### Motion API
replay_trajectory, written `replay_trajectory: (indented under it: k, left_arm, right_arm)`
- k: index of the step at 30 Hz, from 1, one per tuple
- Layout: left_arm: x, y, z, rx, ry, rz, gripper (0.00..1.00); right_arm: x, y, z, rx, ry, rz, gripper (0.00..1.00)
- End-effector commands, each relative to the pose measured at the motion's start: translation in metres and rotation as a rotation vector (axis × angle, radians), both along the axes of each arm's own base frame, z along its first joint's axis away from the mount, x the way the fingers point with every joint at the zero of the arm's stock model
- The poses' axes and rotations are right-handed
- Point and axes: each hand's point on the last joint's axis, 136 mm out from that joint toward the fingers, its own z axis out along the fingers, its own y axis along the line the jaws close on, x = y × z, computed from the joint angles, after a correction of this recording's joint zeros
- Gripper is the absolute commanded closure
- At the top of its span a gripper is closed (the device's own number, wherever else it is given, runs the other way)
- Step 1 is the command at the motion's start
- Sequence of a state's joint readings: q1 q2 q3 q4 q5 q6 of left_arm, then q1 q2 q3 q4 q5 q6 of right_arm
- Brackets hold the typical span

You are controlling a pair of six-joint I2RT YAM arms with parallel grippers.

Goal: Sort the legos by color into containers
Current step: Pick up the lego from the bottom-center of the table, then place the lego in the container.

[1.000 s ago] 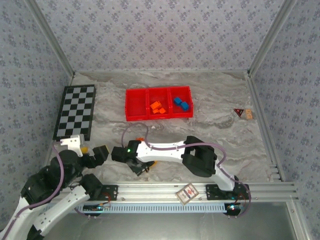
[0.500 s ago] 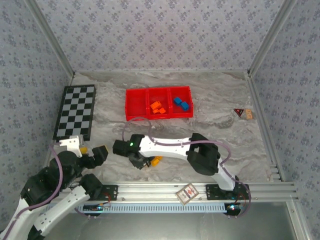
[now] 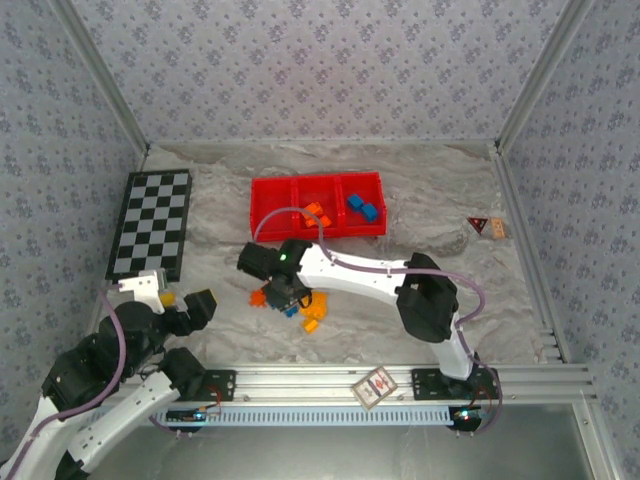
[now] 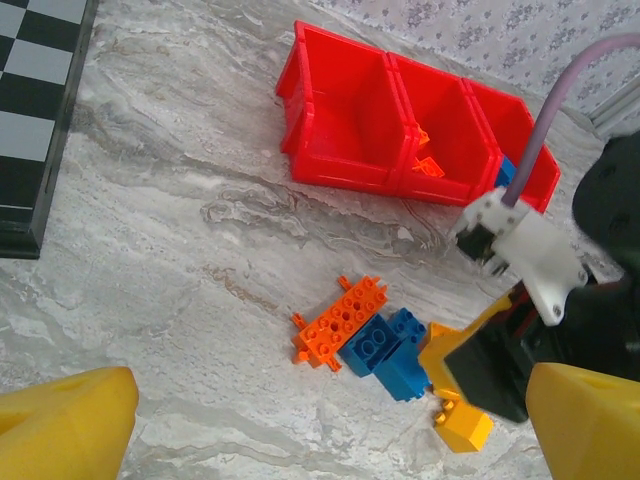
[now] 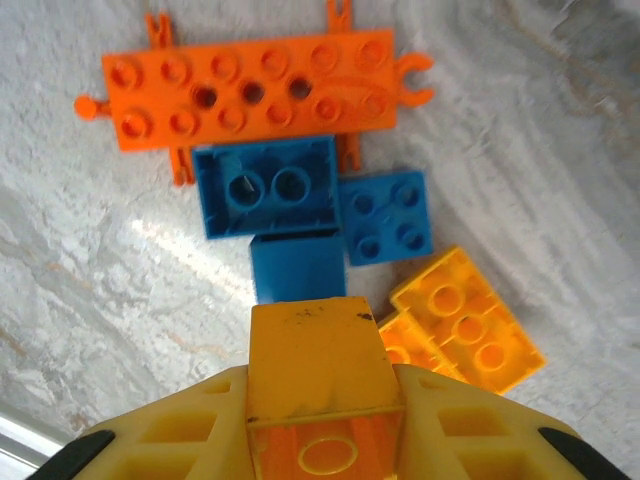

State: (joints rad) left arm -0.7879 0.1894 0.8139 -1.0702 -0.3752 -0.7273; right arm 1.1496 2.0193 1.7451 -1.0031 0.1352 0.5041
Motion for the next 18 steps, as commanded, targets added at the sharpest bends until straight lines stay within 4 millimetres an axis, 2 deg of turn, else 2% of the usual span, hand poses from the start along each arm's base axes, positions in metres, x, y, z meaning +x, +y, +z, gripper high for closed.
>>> replay_trajectory:
  k: [1,5,9,13,18]
  left_arm:
    - [0.002,0.001,0.005,-0.021,-0.027,0.011,0.00]
    - [0.003,0.000,0.003,-0.015,-0.024,0.012,0.00]
    - [0.004,0.000,0.003,-0.011,-0.023,0.015,0.00]
    - [0.005,-0.001,0.002,-0.001,-0.018,0.014,0.00]
    - [0.009,-0.015,-0.003,0.020,0.002,-0.035,0.00]
  right_arm:
    - [0.046,0.005,0.047,0.093,-0.101,-0.004,0.66]
    - [0.097,0.008,0.077,0.141,-0.197,0.008,0.66]
    - [0.140,0.020,0.093,0.188,-0.279,0.059,0.66]
    - [0.180,0.029,0.091,0.213,-0.325,0.086,0.68]
    - [0.222,0.043,0.073,0.250,-0.379,0.114,0.69]
